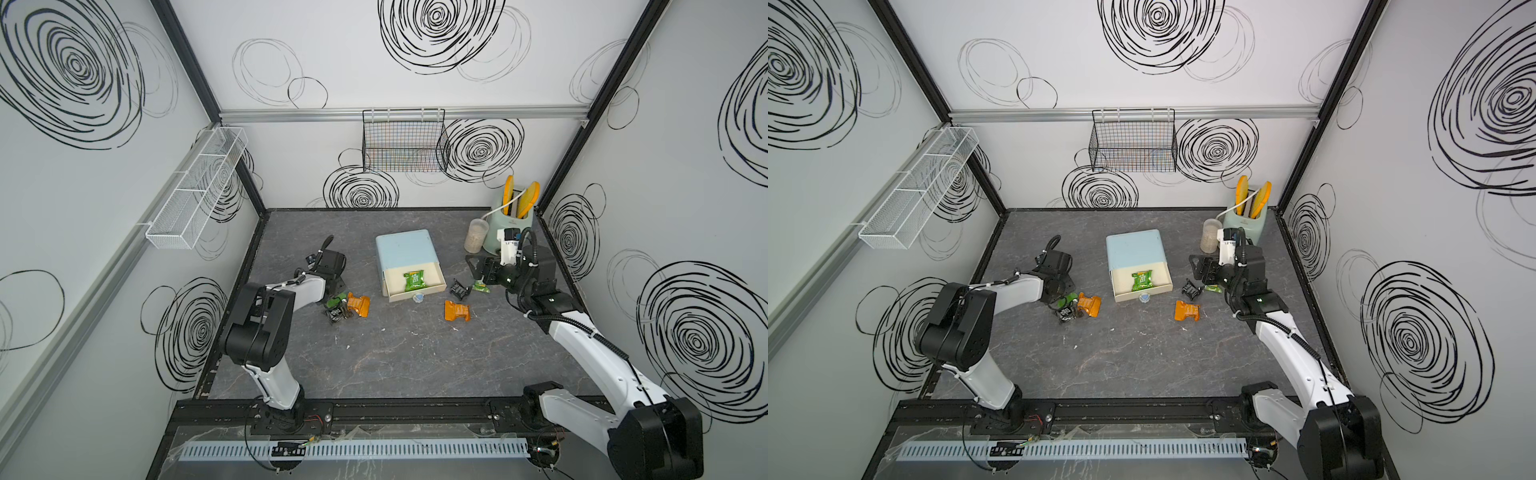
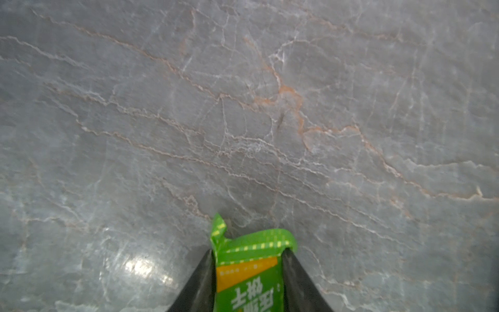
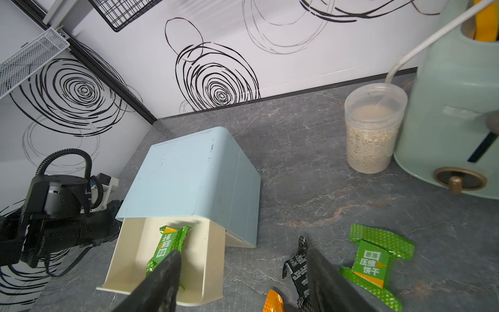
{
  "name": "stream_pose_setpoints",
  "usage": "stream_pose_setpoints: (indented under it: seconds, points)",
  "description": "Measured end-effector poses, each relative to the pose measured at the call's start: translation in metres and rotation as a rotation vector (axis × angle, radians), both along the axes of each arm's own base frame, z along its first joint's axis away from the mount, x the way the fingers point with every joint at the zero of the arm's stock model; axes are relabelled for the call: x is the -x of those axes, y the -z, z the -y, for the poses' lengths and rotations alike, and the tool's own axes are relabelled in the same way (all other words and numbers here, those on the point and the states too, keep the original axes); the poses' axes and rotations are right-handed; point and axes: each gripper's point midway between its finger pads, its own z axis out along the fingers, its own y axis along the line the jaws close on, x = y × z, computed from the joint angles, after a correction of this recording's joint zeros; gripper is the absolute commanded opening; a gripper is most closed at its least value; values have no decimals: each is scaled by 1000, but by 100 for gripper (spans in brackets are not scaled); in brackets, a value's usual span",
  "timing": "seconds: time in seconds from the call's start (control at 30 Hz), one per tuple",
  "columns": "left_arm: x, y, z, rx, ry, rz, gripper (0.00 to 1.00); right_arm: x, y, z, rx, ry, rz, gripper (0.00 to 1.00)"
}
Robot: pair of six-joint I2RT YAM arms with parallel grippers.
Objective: Place the cookies into the drawer by color
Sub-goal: Pick up the cookie at the center of the board, then place the cookie in the drawer.
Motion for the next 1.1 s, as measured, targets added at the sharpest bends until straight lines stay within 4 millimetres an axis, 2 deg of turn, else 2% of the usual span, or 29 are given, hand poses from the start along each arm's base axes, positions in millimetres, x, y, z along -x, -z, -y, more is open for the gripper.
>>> stream_pose_setpoints:
  seconds: [0.27,0.33,0.5,0.63,0.8,0.9,1.1]
  points:
    - [4,-9,-11,-58,-25,3,11,1,-4,2,-2,5,13,74]
    - [4,-20,-15,-82,-29,24,7,1,-5,2,-2,5,14,75]
    - [3,-58,-17,-171,-20,107,8,3,-5,2,-1,4,17,75]
    - [-3,-103,2,-239,51,209,8,3,-4,3,-1,5,15,75]
    - [-11,-162,38,-304,171,348,9,3,-3,4,0,7,13,75]
    - [-12,-187,58,-327,245,405,10,4,-4,4,0,8,15,75]
    - [-10,-218,99,-294,430,480,10,4,-4,5,0,10,14,75]
